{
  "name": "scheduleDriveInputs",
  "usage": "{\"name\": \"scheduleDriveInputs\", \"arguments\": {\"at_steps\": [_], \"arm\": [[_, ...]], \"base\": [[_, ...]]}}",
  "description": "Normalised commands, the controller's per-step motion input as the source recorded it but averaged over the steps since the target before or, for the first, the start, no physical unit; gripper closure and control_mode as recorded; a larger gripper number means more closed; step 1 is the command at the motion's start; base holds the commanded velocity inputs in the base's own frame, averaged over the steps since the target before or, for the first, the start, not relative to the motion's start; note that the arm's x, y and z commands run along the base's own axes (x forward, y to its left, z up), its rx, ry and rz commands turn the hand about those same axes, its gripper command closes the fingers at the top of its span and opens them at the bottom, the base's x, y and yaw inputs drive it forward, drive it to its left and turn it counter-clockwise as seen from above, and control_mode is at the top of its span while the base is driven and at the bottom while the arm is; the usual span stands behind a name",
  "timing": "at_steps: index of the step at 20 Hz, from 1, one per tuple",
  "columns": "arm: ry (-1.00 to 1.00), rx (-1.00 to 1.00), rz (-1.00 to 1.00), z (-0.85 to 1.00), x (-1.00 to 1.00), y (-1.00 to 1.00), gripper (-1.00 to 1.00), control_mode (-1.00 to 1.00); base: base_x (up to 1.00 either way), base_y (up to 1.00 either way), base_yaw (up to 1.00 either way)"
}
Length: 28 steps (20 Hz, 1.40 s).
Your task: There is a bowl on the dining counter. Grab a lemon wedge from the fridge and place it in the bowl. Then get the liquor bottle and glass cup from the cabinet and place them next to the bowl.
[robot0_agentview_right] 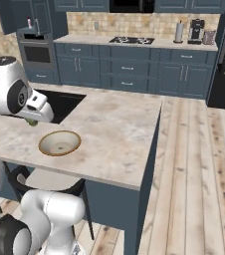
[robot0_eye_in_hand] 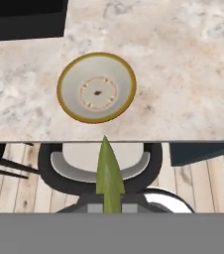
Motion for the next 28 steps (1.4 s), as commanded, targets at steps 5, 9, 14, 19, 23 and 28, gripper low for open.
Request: {"name": "scheduleDriveInputs", "arguments": {"at_steps": [5,9,14,19,23,28], "arm": [[0.1,0.0,0.0,-0.31,0.11,0.01,1.0,-1.0],[0.0,0.0,0.0,-0.26,0.1,0.0,1.0,-1.0],[0.0,0.0,0.0,-0.28,0.14,0.0,1.0,-1.0],[0.0,0.0,0.0,-0.29,0.2,0.0,1.0,-1.0],[0.0,0.0,0.0,-0.27,0.27,0.0,1.0,-1.0],[0.0,0.0,0.0,-0.28,0.39,0.04,1.0,-1.0]], "base": [[0.0,0.0,0.0],[0.0,0.0,0.0],[0.0,0.0,0.0],[0.0,0.0,0.0],[0.0,0.0,0.0],[0.0,0.0,0.0]]}}
